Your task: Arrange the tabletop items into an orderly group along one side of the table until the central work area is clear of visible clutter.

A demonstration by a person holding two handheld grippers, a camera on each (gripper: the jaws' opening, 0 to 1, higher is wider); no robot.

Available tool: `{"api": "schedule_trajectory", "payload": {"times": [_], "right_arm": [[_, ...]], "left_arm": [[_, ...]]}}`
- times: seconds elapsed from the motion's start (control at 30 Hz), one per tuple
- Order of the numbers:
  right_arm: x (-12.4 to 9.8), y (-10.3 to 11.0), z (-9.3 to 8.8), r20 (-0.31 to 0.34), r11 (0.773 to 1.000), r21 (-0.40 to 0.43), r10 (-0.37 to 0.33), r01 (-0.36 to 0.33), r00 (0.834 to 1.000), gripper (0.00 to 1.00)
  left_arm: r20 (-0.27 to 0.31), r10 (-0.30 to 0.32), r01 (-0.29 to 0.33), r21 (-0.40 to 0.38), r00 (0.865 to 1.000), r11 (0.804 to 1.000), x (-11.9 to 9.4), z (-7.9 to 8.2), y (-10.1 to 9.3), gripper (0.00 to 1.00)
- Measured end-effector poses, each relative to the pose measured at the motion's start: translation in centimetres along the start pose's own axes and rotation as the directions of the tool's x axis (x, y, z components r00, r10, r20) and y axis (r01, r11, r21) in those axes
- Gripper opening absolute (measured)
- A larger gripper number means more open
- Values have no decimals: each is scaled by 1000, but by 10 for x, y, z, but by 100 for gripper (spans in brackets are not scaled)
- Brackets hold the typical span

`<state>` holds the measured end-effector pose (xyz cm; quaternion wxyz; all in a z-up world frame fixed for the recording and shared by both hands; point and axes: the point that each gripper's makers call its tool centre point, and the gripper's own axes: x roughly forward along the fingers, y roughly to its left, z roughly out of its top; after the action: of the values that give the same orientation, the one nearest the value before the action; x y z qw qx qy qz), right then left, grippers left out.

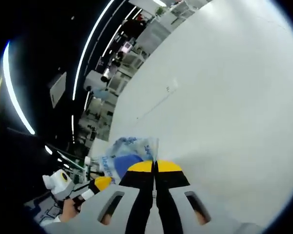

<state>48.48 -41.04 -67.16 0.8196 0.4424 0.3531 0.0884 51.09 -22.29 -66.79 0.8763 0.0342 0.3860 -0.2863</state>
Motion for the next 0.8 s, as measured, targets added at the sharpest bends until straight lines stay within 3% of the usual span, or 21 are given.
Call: {"api": "schedule_trajectory", "payload": {"times": [0.33,0.57,0.8], "right_arm": [[27,-19,-3,-71,999,-8,-33,32,997,0],[53,-30,-4,-115,998,-49,-52,46,992,0],[66,-41,-5,-141,998,-29,-58,55,988,0]], "left_arm": [[-50,22,-23,-16,999,1000,26,-18,12,0],[-75,77,-77,9,994,997,42,-29,24,0],[-95,111,-106,57,989,993,55,-35,30,0]]}}
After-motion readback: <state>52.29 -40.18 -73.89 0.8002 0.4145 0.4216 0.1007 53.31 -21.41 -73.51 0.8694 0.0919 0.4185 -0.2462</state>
